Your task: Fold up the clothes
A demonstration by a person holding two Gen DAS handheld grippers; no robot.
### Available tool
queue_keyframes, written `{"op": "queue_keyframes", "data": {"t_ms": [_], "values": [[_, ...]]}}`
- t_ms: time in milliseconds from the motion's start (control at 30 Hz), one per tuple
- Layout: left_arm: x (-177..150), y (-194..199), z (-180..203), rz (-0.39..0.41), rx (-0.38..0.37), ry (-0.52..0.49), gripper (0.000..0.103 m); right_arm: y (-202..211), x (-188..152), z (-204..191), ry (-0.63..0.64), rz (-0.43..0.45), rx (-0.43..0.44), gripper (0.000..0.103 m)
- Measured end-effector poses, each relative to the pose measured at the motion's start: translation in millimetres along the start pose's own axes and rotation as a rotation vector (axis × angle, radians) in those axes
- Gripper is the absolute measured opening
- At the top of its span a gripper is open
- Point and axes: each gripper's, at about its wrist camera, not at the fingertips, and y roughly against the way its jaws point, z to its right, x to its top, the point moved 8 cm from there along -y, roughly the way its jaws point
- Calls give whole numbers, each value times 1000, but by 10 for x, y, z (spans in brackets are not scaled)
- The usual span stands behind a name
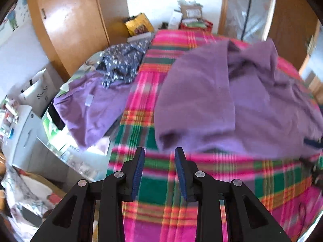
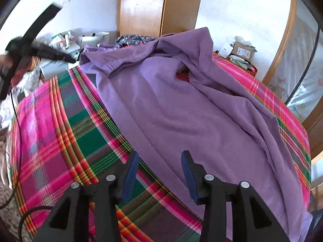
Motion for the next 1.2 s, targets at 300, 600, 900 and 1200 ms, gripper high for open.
{"op": "queue_keyframes", "data": {"t_ms": [300,600,900,1200], "values": [[20,-240,27,-32,17,-51,32,-96,-41,-86,72,-19,22,45],[138,-418,20,-45,36,-63,32,-111,-38,-43,38,-15,59,11],[182,-454,77,-19,44,-93,32,-27,-66,23,-18,-6,99,5],[153,-267,514,131,141,-402,32,140,-64,68,-47,-5,96,5]]}}
